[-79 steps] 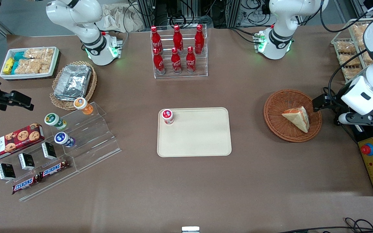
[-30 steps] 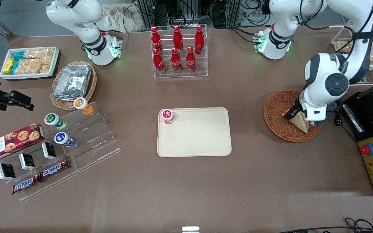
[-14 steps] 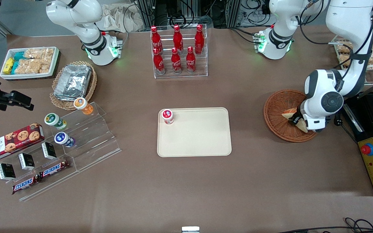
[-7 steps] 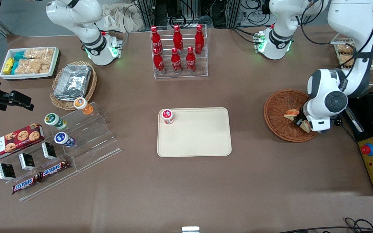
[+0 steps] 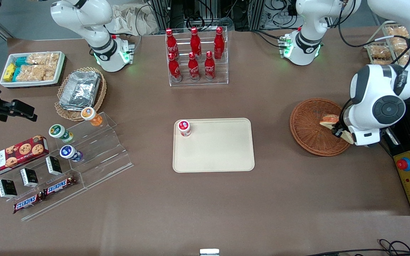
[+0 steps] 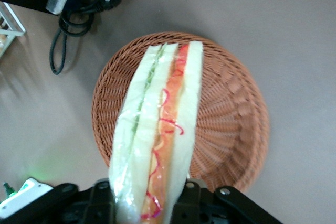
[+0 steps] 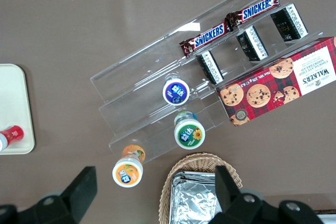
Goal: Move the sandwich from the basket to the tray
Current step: 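Close the left gripper on the sandwich and lift it, then carry the held sandwich from the basket over the cream tray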
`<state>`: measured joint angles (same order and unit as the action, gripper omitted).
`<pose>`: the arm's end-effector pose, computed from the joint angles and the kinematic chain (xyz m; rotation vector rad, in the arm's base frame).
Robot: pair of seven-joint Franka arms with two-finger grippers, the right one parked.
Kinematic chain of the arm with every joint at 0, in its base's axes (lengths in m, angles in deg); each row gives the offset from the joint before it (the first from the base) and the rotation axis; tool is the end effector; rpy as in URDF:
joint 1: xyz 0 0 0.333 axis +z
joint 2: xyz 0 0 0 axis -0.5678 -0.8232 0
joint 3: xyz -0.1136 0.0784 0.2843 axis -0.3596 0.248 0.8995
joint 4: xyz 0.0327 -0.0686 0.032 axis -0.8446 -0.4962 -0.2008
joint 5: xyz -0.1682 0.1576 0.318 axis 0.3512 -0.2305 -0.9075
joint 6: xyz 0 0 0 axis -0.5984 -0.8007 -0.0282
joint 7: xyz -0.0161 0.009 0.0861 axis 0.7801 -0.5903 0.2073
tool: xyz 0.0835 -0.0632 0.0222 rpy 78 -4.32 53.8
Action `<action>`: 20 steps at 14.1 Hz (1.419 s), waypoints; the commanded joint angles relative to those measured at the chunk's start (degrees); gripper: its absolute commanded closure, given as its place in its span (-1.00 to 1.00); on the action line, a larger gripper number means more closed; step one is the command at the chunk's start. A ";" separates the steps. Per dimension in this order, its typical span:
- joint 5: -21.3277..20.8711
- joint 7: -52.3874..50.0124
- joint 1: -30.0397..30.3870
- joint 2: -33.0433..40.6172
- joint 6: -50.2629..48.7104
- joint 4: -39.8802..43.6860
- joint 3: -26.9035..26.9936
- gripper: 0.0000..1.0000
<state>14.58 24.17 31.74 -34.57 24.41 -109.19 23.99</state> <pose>0.5559 -0.0444 0.3913 -2.5307 -1.2680 0.2290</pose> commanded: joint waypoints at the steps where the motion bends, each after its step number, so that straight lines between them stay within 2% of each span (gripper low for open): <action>1: -0.41 1.34 -0.22 -0.74 -3.94 6.67 -2.94 0.57; 6: 3.10 4.07 -0.22 -2.75 -4.20 15.81 -9.79 0.57; 9: 7.04 9.52 -0.22 -3.37 -3.68 17.84 -12.35 0.56; 12: 8.55 11.03 -0.22 -5.12 -1.23 17.85 -15.68 0.54; 14: 7.86 11.03 -0.74 -7.84 1.76 17.85 -18.58 0.54; 16: 7.24 11.11 -3.46 -10.48 4.66 17.85 -19.13 0.54; 20: 2.06 11.11 -9.26 -15.84 9.31 17.76 -19.13 0.54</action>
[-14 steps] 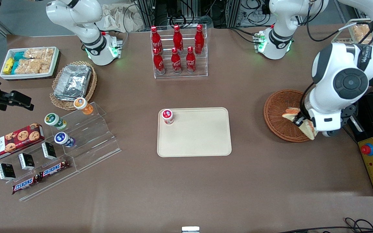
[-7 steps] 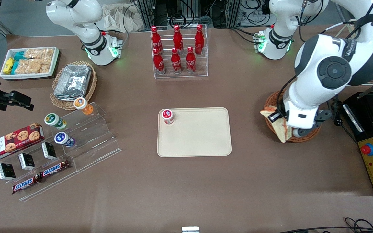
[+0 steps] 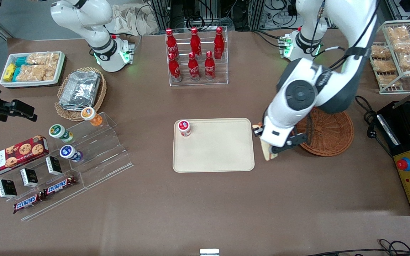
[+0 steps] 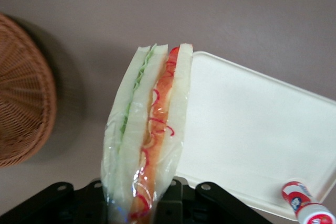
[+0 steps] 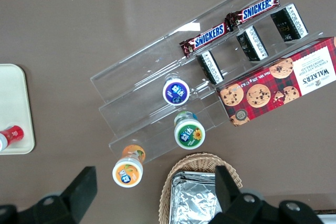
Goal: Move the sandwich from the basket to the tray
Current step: 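Carry the held sandwich from the basket over the cream tray, then lower the sandwich onto the tray and open the left gripper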
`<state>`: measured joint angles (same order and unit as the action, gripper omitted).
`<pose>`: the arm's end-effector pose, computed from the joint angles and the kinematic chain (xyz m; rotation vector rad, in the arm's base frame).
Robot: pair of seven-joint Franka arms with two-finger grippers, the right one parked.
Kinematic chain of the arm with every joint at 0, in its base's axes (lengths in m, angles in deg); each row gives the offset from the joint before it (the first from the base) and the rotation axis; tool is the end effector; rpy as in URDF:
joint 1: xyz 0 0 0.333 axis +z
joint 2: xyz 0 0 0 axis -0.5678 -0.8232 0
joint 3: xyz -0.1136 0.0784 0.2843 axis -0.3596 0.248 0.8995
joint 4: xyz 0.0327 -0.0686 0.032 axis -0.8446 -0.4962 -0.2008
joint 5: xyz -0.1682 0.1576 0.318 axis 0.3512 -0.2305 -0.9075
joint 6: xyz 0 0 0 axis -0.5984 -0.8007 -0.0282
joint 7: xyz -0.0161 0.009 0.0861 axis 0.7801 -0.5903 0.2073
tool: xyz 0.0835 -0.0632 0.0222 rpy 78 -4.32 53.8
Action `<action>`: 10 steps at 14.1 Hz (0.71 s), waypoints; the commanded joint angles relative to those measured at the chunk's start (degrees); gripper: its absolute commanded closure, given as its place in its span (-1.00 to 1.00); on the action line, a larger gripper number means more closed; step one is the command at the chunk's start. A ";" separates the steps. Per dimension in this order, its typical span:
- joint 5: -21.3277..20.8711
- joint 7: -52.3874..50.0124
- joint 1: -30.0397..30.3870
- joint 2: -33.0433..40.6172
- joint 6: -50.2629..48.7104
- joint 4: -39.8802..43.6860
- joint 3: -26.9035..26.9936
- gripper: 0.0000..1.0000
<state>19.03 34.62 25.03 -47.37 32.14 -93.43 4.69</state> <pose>0.5642 -0.3168 0.4013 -3.0715 -0.5225 0.1548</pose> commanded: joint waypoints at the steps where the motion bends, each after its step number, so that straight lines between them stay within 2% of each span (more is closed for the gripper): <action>1: -3.62 0.67 -3.78 -4.62 3.08 2.00 0.18 0.54; 3: -7.39 0.58 -5.72 -7.79 5.63 1.74 0.18 0.54; 10: -11.89 -0.48 -8.54 -14.83 9.77 1.39 0.27 0.54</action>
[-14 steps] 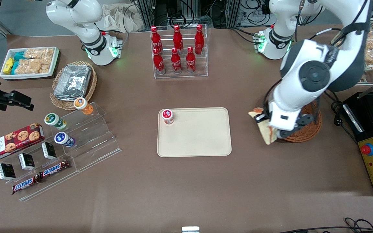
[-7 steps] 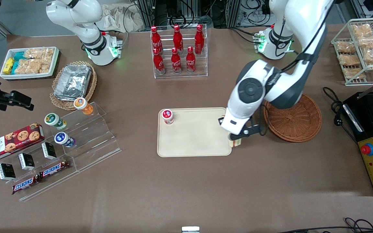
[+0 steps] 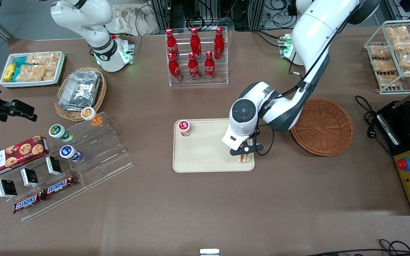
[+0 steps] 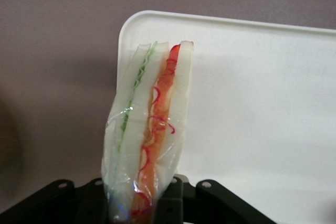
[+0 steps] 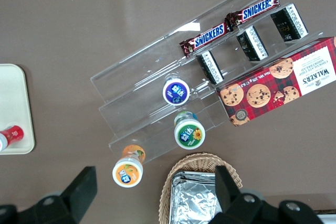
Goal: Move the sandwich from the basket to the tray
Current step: 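Lower the sandwich onto the tray and open the left gripper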
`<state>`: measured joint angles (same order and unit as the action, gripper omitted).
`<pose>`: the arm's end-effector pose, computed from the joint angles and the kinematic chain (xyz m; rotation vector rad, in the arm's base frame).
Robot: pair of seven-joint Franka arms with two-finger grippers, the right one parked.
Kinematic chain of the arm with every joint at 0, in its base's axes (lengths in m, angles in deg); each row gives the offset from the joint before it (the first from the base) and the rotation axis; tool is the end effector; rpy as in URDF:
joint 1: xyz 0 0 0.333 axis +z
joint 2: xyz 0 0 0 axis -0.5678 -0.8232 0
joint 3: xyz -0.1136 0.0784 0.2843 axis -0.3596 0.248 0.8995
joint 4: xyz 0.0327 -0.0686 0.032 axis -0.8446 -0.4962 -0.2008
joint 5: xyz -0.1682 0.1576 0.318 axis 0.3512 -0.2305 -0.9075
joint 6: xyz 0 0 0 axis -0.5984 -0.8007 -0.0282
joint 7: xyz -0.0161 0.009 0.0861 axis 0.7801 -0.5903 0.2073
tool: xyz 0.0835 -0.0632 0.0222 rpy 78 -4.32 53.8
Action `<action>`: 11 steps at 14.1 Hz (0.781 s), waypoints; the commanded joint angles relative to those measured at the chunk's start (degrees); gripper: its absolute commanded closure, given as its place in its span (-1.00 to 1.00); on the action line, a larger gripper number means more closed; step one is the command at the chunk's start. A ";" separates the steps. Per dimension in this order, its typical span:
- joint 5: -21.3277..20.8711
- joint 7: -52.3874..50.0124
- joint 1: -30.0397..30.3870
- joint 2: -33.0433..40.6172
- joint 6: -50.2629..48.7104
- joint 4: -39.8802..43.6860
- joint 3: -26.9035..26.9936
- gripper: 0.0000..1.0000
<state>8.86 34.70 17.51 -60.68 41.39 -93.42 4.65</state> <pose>0.5396 -0.3929 0.2687 -3.0325 -0.1842 0.1328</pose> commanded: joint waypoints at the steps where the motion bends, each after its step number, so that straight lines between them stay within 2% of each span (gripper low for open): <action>1: -1.91 -0.55 -1.11 -1.79 0.52 1.37 0.30 0.54; 6: -3.58 -0.73 -1.20 -3.81 0.61 1.28 0.39 0.54; 8: -3.58 -0.73 -1.11 -3.81 0.52 0.84 0.48 0.46; 9: -3.58 -0.73 -1.02 -3.81 0.61 0.93 0.48 0.26; 11: -3.58 -0.64 -1.02 -3.81 0.79 0.93 0.48 -0.96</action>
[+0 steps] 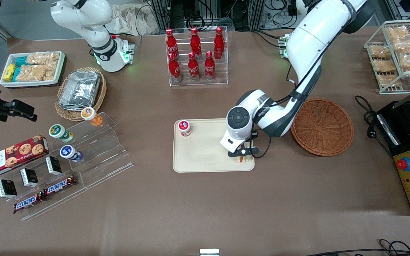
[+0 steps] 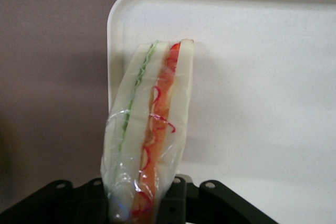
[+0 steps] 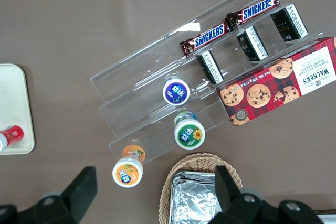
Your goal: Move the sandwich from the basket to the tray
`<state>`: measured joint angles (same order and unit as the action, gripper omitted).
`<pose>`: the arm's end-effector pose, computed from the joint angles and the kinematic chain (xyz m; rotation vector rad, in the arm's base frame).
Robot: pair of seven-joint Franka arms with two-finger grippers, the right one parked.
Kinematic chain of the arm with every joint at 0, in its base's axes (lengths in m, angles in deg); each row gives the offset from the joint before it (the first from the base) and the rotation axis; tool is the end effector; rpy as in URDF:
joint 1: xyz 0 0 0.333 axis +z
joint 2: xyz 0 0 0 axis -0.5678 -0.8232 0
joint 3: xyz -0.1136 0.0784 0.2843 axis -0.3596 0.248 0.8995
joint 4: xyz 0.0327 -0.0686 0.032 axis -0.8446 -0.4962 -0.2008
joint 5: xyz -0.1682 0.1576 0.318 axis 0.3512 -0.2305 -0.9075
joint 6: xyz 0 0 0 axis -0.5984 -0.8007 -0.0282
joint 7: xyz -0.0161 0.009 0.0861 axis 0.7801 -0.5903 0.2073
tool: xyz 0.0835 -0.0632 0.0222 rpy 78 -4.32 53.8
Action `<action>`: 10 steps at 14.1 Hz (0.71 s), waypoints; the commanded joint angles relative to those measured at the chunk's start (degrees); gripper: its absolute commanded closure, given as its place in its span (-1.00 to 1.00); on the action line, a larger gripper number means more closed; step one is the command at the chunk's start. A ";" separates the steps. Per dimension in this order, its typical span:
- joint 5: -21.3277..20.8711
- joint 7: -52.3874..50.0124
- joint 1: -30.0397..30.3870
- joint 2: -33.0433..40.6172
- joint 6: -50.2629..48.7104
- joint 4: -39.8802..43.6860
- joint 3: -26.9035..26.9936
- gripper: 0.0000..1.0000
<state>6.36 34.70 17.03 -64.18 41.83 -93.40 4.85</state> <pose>0.5350 -0.3934 0.2305 -2.9922 -0.1341 0.1658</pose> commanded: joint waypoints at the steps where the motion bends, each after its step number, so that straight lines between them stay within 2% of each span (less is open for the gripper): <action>1: -0.99 -0.81 -0.54 -0.31 0.35 1.00 0.28 -1.00; 5: -0.20 -1.61 -0.28 0.92 -0.61 1.61 0.19 -1.00; 10: 1.38 -1.26 0.08 6.62 -3.07 3.81 0.01 -1.00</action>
<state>6.63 34.16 17.14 -61.05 40.89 -90.13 4.86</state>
